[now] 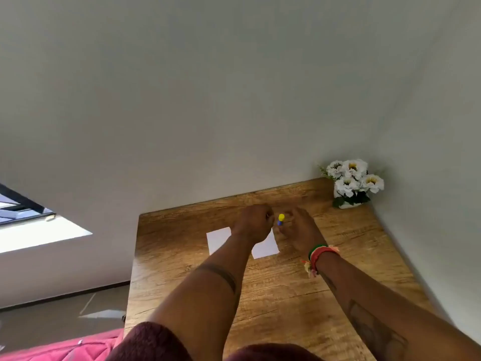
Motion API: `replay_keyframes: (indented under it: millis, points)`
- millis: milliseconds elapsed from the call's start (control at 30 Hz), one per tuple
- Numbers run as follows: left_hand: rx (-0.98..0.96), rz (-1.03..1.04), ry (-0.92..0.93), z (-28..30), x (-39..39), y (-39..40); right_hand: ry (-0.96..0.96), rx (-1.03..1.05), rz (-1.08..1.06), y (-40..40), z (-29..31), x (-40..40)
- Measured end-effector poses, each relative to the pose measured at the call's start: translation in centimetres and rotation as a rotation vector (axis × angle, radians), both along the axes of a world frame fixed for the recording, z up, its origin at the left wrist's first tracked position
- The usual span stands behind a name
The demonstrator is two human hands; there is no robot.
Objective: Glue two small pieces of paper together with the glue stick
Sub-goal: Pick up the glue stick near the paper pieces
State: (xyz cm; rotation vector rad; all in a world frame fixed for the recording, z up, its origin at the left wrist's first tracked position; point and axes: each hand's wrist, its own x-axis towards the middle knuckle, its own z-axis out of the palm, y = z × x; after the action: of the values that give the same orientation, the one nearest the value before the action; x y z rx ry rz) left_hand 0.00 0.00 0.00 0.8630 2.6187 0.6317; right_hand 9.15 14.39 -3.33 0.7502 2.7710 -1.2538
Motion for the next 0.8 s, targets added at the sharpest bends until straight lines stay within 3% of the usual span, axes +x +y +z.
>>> replay_keyframes:
  millis: [167,500,667,800]
  points:
    - [0.078,0.031,-0.124,-0.4,0.1,0.7,0.101,-0.060,-0.030,-0.7,0.1,-0.1]
    - [0.471,0.280,-0.415,2.1,-1.7,-1.3,0.225,-0.201,0.030,-3.2,2.6,-1.9]
    - [0.605,0.370,-0.530,3.2,-1.2,-4.1,0.246,-0.059,0.159,-5.7,3.7,-2.4]
    - [0.602,0.410,-0.692,3.6,-1.1,-6.6,0.228,0.105,0.305,-6.7,3.7,-2.0]
